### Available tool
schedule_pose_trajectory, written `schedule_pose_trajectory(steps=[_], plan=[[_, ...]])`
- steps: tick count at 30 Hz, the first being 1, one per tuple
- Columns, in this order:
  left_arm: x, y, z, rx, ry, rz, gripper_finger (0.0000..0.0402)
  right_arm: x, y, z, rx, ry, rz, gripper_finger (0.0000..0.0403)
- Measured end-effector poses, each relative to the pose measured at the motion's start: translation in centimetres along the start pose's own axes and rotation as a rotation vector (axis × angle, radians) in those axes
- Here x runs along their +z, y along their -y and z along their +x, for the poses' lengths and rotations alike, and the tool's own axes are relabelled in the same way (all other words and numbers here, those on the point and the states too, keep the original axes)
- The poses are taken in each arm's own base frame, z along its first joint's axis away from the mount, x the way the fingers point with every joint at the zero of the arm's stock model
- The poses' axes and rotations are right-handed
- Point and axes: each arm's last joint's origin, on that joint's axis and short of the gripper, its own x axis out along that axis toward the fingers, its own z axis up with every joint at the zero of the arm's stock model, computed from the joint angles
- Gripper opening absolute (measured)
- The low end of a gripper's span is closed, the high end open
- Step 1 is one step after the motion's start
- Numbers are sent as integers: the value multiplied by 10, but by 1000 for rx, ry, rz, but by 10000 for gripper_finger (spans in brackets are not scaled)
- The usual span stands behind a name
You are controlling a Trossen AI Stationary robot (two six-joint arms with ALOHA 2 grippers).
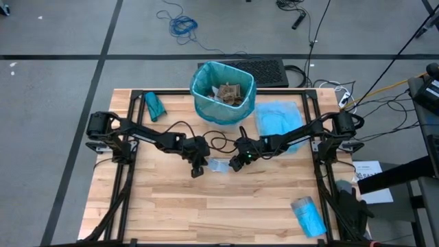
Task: Place trash/remove bag and relplace
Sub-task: Put the white paper into the blue trash bag inside the white trash bin
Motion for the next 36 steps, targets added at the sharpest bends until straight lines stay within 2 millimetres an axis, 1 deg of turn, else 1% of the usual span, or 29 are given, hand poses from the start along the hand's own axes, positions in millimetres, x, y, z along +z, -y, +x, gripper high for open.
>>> schedule_pose_trajectory(steps=[7,15,26,32,36], plan=[[0,1,5,-52,-4,-20,0,0,0,0,5,-3,-4,196],[1,1,6,-37,13,-37,0,0,-1,0,15,-2,-7,196],[0,-3,28,-77,29,-150,0,-1,-1,0,16,-25,2,196],[2,0,29,-88,55,-141,0,-4,4,-1,-43,-55,36,196],[1,0,29,-86,51,-138,0,-4,5,-1,-52,-62,35,196]])
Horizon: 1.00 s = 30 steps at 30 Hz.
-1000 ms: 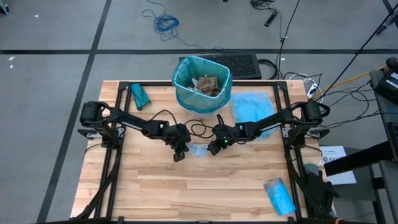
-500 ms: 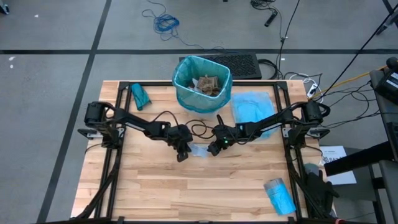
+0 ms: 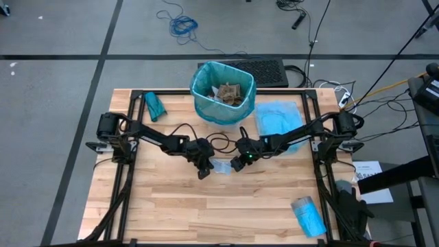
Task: Place trash/remove bag and relplace
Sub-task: Put the white paper into the blue trash bag inside the white trash bin
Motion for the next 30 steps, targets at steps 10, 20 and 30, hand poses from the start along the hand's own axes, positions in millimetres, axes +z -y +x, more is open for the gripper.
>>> schedule_pose_trajectory(steps=[10,20,30], plan=[[6,3,0,-22,76,17,0,1,5,13,63,-65,12,196],[10,4,0,-38,110,26,0,6,0,16,178,-65,8,196],[12,12,-16,-104,71,-4,0,6,0,16,163,-45,11,196]])
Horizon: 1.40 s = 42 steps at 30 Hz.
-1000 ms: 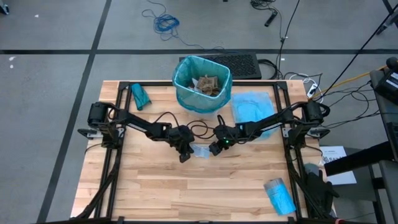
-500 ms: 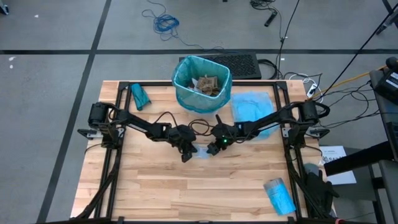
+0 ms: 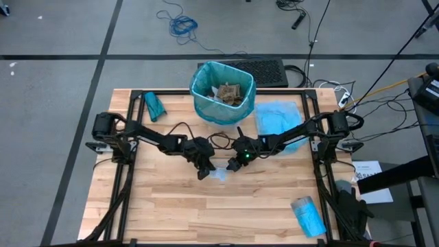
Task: Place trash/remove bag and relplace
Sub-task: Put the white paper into the blue trash bag inside the white trash bin
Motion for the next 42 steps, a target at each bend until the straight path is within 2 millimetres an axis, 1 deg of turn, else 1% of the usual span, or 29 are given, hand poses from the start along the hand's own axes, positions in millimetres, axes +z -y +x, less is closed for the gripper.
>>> schedule_pose_trajectory(steps=[4,7,10,17,22,27,31,37,42], plan=[[7,7,-18,52,42,22,0,0,0,0,-1,1,0,196],[0,6,-26,106,-30,8,0,0,0,0,-1,1,3,196],[-9,3,-27,117,-136,-23,0,0,-1,0,4,1,8,196],[-27,0,-14,162,-256,-39,0,-1,-2,0,11,5,6,196],[-33,0,-1,198,-258,-28,0,-1,-2,0,13,6,6,196],[-37,3,13,175,-234,-18,0,-1,-2,0,14,6,6,196],[-35,4,18,148,-206,-16,0,-1,-3,0,25,-6,5,196],[-31,4,19,126,-174,11,0,-3,-5,1,66,-62,-2,196],[-21,-1,18,94,-90,-17,0,-4,-6,1,96,-100,-23,196]])
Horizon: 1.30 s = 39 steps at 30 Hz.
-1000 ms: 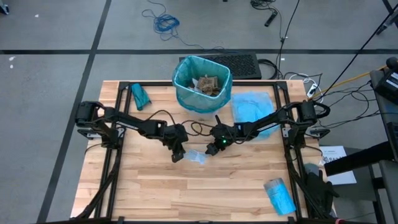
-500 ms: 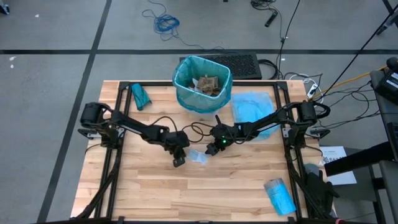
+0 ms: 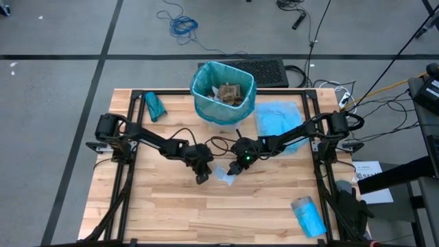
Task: Place trash/remove bag and relplace
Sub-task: Put the white paper into the blue trash bag inside the white trash bin
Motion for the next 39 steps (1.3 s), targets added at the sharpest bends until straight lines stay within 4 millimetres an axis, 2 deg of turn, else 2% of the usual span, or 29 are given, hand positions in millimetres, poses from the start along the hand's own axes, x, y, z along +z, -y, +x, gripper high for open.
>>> schedule_pose_trajectory(steps=[11,18,23,35,39], plan=[[28,-12,-7,28,115,-24,0,1,-2,0,34,-10,-13,196],[21,-9,-7,-42,12,-58,0,1,-2,0,29,-7,-11,196],[20,5,-4,-91,-3,-94,0,1,-1,0,24,-9,3,196],[26,57,-1,-196,-1,-73,0,2,1,-2,54,-70,-52,196],[17,66,5,-83,44,-102,0,1,2,-2,48,-85,-67,196]])
